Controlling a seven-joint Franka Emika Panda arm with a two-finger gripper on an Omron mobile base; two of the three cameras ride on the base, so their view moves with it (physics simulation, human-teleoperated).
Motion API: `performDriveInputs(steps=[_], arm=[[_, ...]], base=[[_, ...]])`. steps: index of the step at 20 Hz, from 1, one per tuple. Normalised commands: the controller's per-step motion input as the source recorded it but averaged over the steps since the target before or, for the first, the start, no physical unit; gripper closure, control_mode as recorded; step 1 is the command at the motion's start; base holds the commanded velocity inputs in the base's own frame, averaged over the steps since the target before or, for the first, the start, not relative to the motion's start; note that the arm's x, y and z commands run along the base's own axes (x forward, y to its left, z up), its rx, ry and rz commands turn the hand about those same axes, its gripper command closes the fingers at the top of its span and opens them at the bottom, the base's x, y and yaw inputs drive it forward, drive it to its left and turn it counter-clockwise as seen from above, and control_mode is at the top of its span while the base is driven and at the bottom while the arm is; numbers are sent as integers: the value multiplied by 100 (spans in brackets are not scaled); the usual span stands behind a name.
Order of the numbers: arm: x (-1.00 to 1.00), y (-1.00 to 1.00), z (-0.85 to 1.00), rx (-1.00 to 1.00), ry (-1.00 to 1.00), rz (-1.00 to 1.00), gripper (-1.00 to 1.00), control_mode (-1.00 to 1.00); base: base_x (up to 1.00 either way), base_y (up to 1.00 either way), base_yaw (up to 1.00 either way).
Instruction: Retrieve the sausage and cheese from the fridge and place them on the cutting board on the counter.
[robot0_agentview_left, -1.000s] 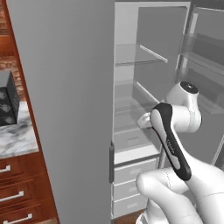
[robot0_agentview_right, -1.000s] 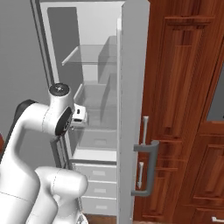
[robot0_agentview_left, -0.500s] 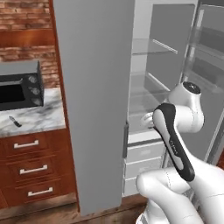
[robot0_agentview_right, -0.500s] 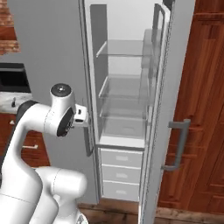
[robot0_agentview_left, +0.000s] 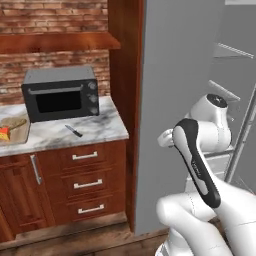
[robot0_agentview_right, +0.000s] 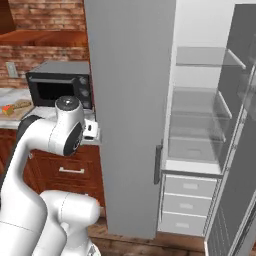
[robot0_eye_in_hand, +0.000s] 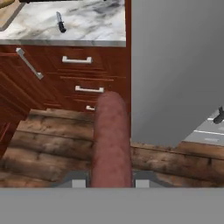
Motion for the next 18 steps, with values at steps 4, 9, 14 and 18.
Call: performDriveInputs(steps=[4, 9, 14, 18], arm=[[0, 0, 0, 0, 0, 0, 100, 100], [0, 0, 0, 0, 0, 0, 100, 100], [0, 0, 0, 0, 0, 0, 100, 100], [0, 0, 0, 0, 0, 0, 100, 100]], base=[[0, 94, 0], [6, 94, 0], [34, 88, -3], [55, 73, -11]])
